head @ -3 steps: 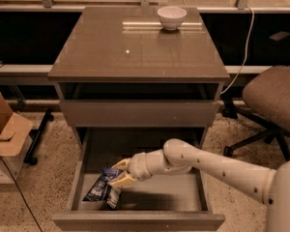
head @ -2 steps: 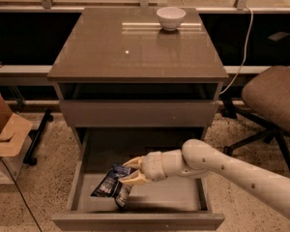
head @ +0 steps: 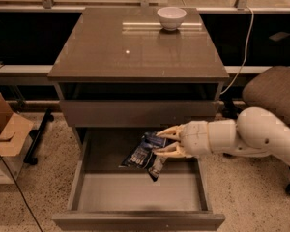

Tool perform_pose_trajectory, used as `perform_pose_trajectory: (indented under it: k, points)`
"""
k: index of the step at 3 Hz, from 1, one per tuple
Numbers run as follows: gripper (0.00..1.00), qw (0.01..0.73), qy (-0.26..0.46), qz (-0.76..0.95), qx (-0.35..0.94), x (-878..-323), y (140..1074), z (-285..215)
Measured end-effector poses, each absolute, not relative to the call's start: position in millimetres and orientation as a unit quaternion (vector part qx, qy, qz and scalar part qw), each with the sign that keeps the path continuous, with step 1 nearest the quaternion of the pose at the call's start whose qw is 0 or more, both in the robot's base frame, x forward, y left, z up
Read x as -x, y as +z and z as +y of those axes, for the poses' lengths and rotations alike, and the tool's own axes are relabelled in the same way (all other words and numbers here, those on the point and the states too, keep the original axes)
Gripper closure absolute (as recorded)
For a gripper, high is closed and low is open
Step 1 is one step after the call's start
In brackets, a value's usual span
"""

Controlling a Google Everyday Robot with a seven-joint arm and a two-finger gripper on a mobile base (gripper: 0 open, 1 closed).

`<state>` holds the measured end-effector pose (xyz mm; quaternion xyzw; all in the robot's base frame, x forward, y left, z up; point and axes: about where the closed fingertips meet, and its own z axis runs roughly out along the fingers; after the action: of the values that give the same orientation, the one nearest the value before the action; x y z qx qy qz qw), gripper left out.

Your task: Pick blue chip bag from middle drawer and place on counter

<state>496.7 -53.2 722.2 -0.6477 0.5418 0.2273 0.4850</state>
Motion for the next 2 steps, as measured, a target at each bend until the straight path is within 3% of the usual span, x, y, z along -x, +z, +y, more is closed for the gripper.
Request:
perform_pose_trajectory:
  k: [2]
  points:
    - [1.00, 0.517, 0.091, 0.502, 0.687, -536, 915, -83]
